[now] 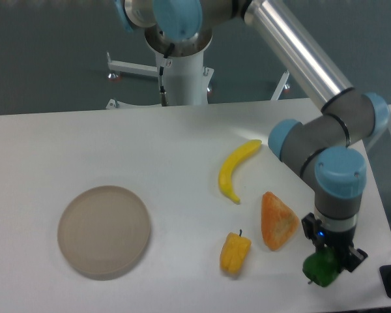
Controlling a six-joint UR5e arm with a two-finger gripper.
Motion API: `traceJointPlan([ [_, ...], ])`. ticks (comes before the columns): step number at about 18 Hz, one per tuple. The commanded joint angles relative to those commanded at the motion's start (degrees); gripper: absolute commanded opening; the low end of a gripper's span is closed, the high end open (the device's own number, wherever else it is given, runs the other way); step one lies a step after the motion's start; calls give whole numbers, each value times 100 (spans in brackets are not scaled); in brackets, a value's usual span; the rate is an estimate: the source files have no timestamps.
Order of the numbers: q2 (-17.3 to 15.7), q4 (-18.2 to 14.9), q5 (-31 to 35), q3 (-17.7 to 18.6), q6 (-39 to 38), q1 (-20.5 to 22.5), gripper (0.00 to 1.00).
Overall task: Place the green pepper on the plate
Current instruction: 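Grasp the green bell pepper with the gripper and lift it, then carry the green pepper across the table over the beige plate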
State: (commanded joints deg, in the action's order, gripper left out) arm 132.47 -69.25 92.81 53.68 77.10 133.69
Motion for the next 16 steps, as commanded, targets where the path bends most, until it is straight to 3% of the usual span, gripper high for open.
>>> traceJointPlan([
  [6,-801,-80,-404,898,-1861,-623,36],
  [11,-1126,-62,-431,1346,-3312,-1344,37],
  [16,-1214,-54,-413,1671,-4158,-1995,37],
])
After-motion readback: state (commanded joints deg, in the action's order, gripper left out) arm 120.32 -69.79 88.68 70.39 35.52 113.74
